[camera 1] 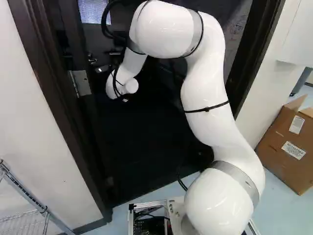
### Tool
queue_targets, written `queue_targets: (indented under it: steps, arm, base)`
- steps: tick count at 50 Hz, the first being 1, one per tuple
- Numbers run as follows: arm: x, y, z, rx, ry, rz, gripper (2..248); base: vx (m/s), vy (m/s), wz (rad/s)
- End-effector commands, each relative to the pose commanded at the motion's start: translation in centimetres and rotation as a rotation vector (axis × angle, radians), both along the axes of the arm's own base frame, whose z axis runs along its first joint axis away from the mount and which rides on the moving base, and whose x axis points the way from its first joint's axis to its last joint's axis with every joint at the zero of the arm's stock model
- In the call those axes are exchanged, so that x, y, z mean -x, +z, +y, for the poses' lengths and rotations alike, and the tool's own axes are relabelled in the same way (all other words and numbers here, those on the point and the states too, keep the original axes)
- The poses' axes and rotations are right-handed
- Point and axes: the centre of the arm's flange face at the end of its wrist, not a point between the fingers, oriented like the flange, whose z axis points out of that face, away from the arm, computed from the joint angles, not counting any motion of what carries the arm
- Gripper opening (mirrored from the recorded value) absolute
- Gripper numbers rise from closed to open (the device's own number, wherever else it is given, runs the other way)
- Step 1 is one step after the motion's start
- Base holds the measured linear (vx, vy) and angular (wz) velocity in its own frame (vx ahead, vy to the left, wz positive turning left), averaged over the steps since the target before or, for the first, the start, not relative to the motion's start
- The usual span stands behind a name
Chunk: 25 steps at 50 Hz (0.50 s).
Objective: Open the door and move inside
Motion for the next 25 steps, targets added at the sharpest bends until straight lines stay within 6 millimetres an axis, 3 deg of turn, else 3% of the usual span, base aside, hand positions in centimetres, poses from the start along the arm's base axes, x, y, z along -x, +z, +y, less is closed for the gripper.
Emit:
queue_targets:
  steps: [16,25]
  arm:
    - [-0.5,-0.3,2.7,0.008,0.053,-0.022,247]
    - [-0.6,-0.4,3.1,0.007,0.058,-0.025,247]
  base:
    - [0.0,0.0,0.0]
    - [0.0,0.0,0.0]
